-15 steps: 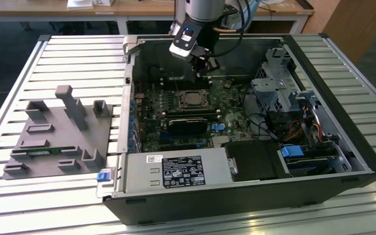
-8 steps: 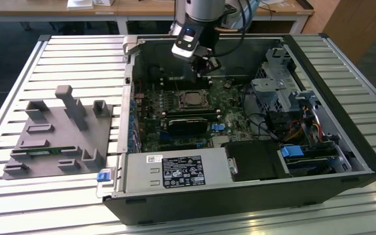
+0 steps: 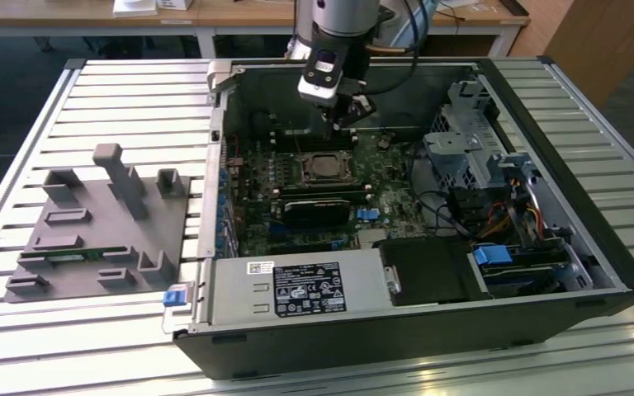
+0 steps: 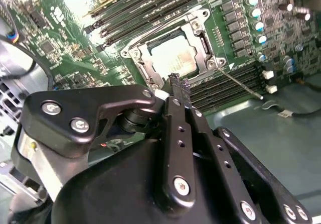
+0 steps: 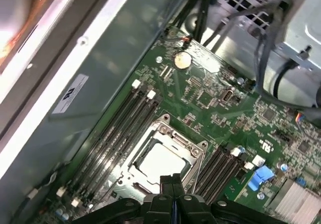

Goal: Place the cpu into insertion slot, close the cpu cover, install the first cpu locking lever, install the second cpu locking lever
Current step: 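Install the first cpu locking lever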

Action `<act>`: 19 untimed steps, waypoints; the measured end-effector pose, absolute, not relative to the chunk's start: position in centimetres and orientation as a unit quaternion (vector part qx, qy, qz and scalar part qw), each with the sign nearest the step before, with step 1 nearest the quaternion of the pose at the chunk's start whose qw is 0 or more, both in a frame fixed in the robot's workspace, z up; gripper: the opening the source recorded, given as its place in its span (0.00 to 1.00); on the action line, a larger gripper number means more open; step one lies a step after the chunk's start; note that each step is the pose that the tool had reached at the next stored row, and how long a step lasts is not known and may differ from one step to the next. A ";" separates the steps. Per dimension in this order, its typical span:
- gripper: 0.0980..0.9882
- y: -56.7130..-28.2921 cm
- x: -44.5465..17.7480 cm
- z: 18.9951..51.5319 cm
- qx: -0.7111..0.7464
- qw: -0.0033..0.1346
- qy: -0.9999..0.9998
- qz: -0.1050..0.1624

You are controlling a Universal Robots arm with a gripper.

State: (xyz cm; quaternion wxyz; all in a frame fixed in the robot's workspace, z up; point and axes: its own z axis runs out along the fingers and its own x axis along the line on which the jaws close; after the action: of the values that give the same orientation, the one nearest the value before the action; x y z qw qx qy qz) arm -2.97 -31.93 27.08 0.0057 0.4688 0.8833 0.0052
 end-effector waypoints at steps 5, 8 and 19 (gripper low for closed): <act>0.01 -31.9 -3.0 27.1 0.444 0.006 0.896 0.005; 0.01 -31.9 -3.0 27.1 0.432 0.006 0.902 0.005; 0.01 -31.9 -3.0 27.1 0.393 0.005 0.919 0.006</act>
State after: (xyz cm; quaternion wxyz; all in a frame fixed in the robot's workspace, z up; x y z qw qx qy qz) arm -2.96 -31.94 27.08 0.0053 0.3933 0.9194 0.0056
